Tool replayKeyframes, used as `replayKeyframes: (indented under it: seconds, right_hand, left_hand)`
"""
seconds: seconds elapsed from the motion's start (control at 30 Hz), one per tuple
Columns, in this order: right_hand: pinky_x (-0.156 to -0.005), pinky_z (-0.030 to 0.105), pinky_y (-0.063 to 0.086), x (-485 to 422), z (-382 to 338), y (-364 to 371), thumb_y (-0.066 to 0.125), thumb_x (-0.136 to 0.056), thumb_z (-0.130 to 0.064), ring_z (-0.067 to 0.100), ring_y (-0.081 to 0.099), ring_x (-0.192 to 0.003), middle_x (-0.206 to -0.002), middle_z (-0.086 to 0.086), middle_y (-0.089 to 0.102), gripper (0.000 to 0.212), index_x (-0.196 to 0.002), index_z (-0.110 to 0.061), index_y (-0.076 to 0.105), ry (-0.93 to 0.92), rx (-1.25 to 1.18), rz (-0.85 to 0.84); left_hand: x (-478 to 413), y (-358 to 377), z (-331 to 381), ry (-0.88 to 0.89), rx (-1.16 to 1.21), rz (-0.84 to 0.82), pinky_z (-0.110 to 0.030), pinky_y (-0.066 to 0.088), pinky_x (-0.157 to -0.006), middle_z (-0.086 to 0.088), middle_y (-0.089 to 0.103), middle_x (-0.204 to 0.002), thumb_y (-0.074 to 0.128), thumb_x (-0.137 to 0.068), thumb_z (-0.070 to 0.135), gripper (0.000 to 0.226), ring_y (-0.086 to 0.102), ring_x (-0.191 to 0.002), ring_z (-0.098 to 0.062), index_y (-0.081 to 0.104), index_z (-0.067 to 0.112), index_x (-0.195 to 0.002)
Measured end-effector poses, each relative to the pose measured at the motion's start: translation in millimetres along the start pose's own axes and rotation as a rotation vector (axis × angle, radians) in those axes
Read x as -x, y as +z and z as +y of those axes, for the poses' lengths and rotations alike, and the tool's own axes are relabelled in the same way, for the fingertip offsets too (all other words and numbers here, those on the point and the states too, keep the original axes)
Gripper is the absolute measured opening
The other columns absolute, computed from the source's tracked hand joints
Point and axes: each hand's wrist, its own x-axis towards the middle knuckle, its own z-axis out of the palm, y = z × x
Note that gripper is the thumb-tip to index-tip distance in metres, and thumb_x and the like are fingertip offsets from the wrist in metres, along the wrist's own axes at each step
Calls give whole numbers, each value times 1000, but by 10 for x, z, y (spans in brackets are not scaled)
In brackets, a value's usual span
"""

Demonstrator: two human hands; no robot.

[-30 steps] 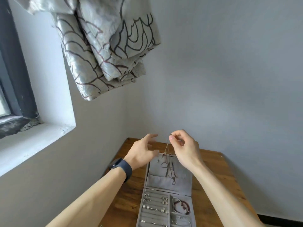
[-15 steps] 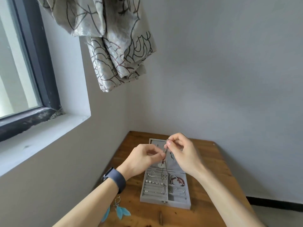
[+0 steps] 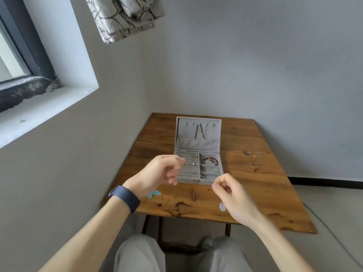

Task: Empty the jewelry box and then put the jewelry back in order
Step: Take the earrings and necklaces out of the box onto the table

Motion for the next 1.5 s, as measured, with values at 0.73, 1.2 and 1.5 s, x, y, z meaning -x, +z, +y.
replayKeyframes:
  seconds: [0.73,1.2,1.5]
  right_hand:
    - [-73,34,56,687,811,219,52,-104,-20,28,72,-89,-89,9,73,14,-100,-9,60,483,-682,31]
    - [-76,28,55,847,897,279,61,-98,-7,18,71,-90,-102,8,75,21,-116,-12,68,481,-643,-42]
    - [-69,16,54,913,1020,259,60,-99,-7,6,71,-80,-96,-5,78,21,-111,-22,68,417,-380,130]
  left_hand:
    - [-12,-234,-450,-115,486,223,-23,49,-66,9,54,-77,62,-94,26,28,51,-64,-6,74,21,-119]
    - [-2,-547,-581,-194,184,266,-27,53,-69,0,73,-99,57,-101,30,18,71,-87,-15,73,25,-106]
    - [-19,-656,-567,-88,-953,250,-18,55,-62,8,73,-79,56,-101,22,13,71,-72,-10,68,26,-101]
